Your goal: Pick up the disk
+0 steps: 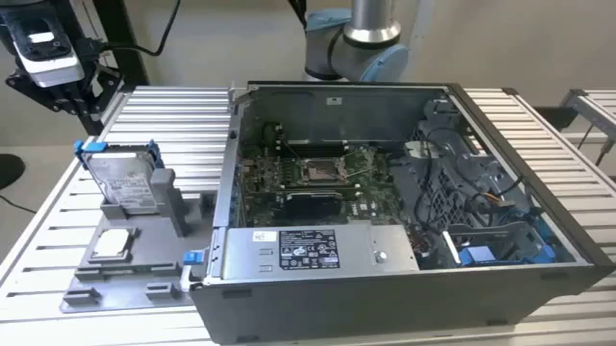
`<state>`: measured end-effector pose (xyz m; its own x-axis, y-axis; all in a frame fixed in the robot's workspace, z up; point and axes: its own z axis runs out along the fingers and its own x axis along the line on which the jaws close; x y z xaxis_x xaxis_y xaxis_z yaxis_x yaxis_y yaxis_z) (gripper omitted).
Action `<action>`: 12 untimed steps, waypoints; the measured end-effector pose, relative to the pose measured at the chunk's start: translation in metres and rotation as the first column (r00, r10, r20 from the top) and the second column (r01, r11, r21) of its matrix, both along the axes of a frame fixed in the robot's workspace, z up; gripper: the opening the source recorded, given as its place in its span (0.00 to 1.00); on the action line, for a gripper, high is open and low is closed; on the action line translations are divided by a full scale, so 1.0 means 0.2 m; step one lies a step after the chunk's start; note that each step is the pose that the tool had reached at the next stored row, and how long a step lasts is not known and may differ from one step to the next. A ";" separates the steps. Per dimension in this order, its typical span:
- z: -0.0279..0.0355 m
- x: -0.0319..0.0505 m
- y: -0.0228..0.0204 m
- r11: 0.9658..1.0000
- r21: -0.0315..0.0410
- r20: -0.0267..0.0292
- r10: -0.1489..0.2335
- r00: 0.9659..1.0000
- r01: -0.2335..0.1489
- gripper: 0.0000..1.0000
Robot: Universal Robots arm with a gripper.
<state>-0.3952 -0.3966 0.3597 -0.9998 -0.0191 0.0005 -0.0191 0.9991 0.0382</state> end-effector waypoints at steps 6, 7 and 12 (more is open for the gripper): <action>0.000 0.000 0.000 1.000 0.000 0.000 0.000 1.000 0.000 0.00; 0.000 0.000 0.000 1.000 0.000 0.000 0.000 1.000 0.000 0.00; 0.000 0.000 0.000 1.000 0.000 0.000 0.000 1.000 0.000 0.00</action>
